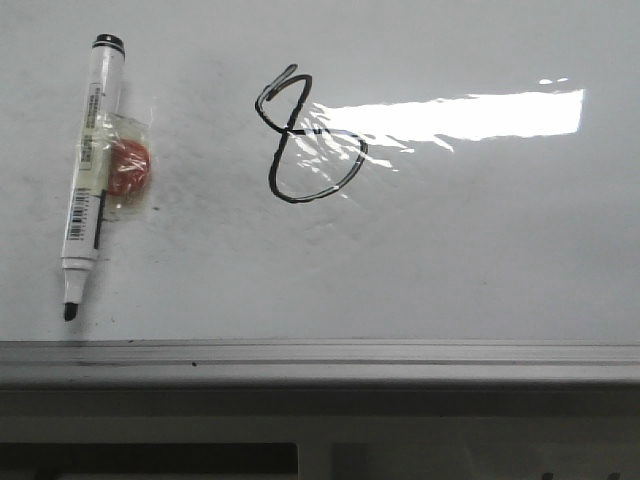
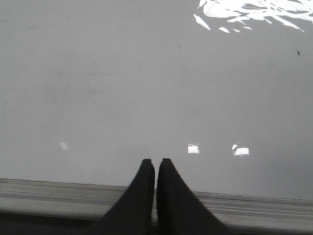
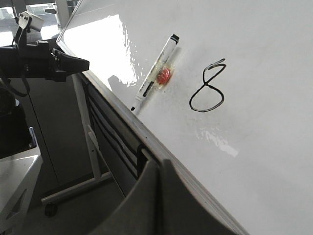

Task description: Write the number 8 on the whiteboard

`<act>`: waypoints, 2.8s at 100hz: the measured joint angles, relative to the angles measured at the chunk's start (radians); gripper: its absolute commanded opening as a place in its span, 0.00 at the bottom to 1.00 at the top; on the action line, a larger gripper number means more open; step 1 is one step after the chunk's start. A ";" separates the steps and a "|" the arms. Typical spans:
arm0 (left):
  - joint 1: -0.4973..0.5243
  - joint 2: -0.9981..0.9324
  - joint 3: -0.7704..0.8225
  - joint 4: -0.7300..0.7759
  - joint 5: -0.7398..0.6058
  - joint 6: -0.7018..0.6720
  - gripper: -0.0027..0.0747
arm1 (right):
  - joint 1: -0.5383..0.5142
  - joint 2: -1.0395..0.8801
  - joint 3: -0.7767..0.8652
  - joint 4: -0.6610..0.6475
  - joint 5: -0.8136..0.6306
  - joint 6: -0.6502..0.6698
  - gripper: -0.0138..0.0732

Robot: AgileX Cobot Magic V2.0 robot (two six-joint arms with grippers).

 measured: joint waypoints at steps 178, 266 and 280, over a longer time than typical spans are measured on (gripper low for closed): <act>0.000 0.000 0.000 -0.001 0.002 0.000 0.01 | -1.158 -0.066 0.316 -0.035 -0.468 0.073 0.09; 0.000 0.000 0.000 -0.001 0.002 0.000 0.01 | -1.209 -0.066 0.316 0.051 -0.136 -0.069 0.09; 0.000 0.000 0.000 -0.001 0.002 0.000 0.01 | -1.209 -0.066 0.316 0.051 -0.136 -0.069 0.09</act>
